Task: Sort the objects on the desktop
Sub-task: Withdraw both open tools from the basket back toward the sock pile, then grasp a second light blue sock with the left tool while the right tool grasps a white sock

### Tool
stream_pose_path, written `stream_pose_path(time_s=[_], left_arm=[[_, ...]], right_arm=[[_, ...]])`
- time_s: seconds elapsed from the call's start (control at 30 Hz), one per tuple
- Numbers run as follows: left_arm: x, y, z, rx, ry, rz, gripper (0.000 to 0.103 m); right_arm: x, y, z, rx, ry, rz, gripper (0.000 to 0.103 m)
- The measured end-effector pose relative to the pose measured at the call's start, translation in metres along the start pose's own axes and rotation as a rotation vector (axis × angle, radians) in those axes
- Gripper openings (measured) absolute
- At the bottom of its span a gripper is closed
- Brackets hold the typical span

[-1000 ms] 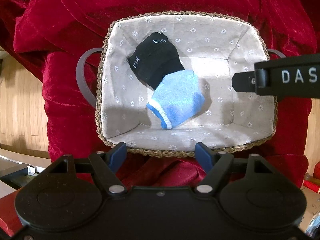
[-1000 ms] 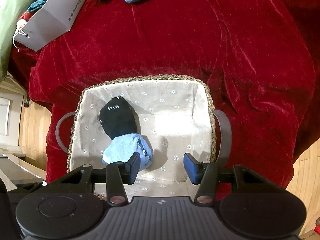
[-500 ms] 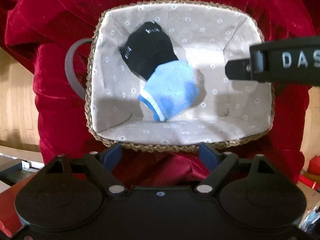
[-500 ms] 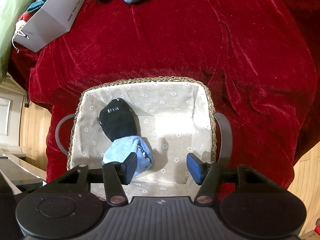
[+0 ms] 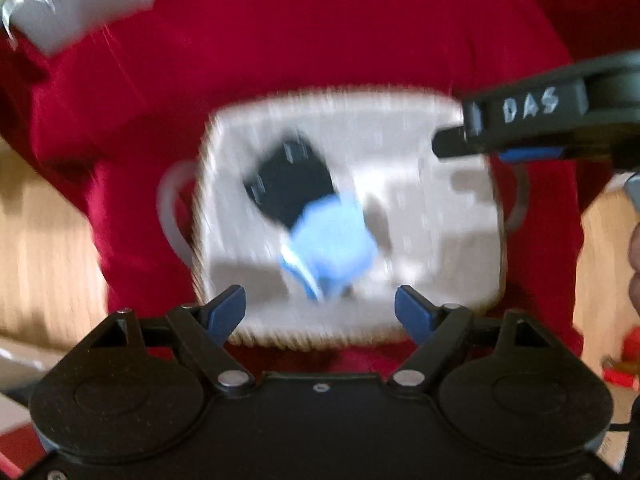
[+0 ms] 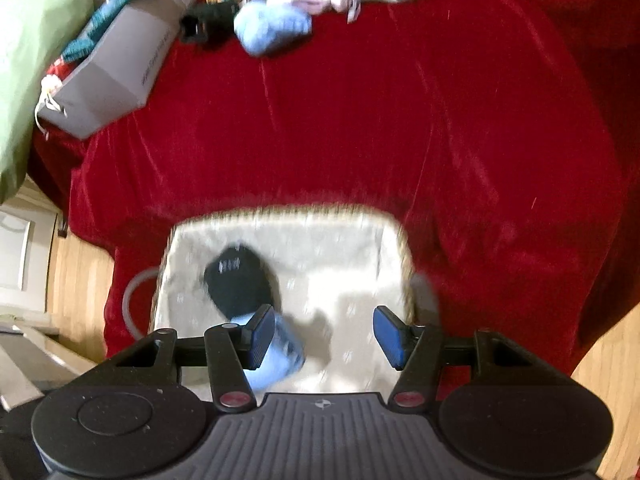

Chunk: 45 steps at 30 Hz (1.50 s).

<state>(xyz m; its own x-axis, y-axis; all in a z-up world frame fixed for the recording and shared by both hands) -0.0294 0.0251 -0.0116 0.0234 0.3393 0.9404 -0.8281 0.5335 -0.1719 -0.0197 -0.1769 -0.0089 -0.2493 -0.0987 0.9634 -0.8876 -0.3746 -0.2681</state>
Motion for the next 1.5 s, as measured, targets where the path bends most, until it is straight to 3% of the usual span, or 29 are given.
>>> stream_pose_path(time_s=[0.23,0.4,0.73,0.87,1.0,1.1,1.33,1.5], left_arm=[[0.021,-0.054,-0.020,0.020,-0.053,0.156,0.078],[0.027,-0.099,-0.039,0.036,-0.098,0.262,0.079],[0.013,-0.190,-0.068,0.030,-0.191,0.430,0.081],[-0.004,-0.225,-0.072,0.038,-0.147,0.413,0.081],[-0.018,-0.253,-0.073,0.058,-0.090,0.399,0.081],[-0.029,-0.268,-0.071,0.045,-0.117,0.393,0.081],[-0.052,-0.292,-0.066,0.007,-0.112,0.388,0.085],[-0.061,-0.297,-0.064,0.006,-0.090,0.399,0.088]], right_arm=[[0.006,-0.049,0.010,-0.007,-0.020,0.090,0.061],[0.004,-0.094,0.014,0.006,-0.005,0.172,0.069],[-0.031,-0.192,0.035,-0.053,-0.016,0.276,0.070],[-0.047,-0.234,0.050,-0.111,-0.001,0.295,0.070],[-0.052,-0.270,0.056,-0.174,-0.045,0.299,0.070],[-0.056,-0.295,0.054,-0.213,-0.072,0.285,0.070],[-0.074,-0.327,0.035,-0.220,-0.074,0.257,0.070],[-0.088,-0.331,0.018,-0.170,-0.001,0.290,0.070]])
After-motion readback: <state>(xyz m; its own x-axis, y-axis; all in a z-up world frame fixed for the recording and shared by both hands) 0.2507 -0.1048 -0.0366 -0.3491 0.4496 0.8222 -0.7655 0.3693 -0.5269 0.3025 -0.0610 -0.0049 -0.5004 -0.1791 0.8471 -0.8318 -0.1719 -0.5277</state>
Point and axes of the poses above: each gripper's, at about its wrist camera, not at the fingertips, and x roughly against the way its jaws point, z to its right, y to its underside, the point moved 4 cm from there along -x, roughly the way its jaws point, and after that the axes turned 15 degrees about y, right-handed, at the moved point
